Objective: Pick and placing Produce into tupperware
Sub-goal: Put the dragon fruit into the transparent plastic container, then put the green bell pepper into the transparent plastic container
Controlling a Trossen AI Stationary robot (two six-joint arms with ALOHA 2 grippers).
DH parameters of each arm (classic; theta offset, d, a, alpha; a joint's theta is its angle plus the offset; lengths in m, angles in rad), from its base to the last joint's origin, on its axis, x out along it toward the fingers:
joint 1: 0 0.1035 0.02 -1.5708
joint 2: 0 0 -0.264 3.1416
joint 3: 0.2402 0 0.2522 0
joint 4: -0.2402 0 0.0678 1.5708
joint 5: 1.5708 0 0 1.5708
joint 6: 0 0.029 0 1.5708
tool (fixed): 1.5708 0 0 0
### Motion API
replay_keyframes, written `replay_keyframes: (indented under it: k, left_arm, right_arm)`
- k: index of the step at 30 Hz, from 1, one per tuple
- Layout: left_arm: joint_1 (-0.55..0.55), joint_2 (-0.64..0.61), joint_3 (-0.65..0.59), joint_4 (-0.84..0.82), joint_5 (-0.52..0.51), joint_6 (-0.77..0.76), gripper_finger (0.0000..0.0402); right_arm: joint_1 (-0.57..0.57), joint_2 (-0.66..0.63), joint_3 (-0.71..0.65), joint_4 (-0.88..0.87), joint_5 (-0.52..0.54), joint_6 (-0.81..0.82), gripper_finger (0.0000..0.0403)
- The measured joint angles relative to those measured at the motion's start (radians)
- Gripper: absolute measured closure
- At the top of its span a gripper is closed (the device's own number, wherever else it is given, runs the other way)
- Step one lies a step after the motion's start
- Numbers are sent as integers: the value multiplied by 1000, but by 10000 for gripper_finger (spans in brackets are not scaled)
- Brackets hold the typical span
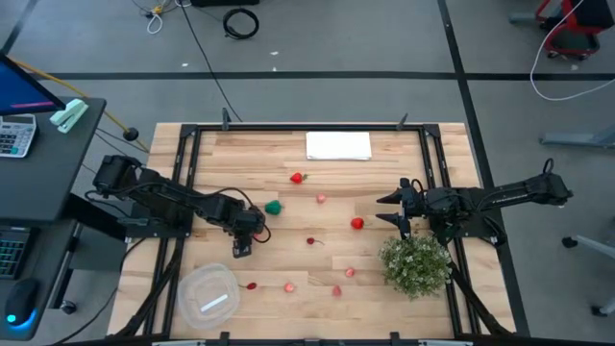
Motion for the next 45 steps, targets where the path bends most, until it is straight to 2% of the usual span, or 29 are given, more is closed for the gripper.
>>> replay_keyframes:
  k: [11, 15, 19, 23, 27, 34, 37, 41, 45]
  left_arm:
    - [-1, -6, 0, 23, 131, -70, 174]
    - [-5, -9, 18, 16, 261, -72, 166]
    - [-5, -11, 79, -2, 357, -77, 176]
    - [-14, -11, 161, -124, 421, -111, 176]
    - [-58, -12, 249, -346, 416, -158, 163]
    - [-235, -13, 326, -565, 413, -451, 179]
    - [-326, -13, 327, -562, 415, -599, 173]
    - [-430, -13, 324, -539, 409, -777, 146]
    - [-497, -13, 323, -470, 351, -901, 143]
  right_arm:
    - [0, 0, 0, 0, 0, 0, 153]
    - [0, 0, 0, 0, 0, 0, 153]
    - [0, 0, 0, 0, 0, 0, 153]
    - [0, 0, 0, 0, 0, 0, 153]
    - [0, 0, 0, 0, 0, 0, 153]
    - [0, 0, 0, 0, 0, 0, 153]
    - [0, 0, 0, 0, 0, 0, 153]
    - [0, 0, 0, 0, 0, 0, 153]
    - [0, 0, 0, 0, 0, 0, 153]
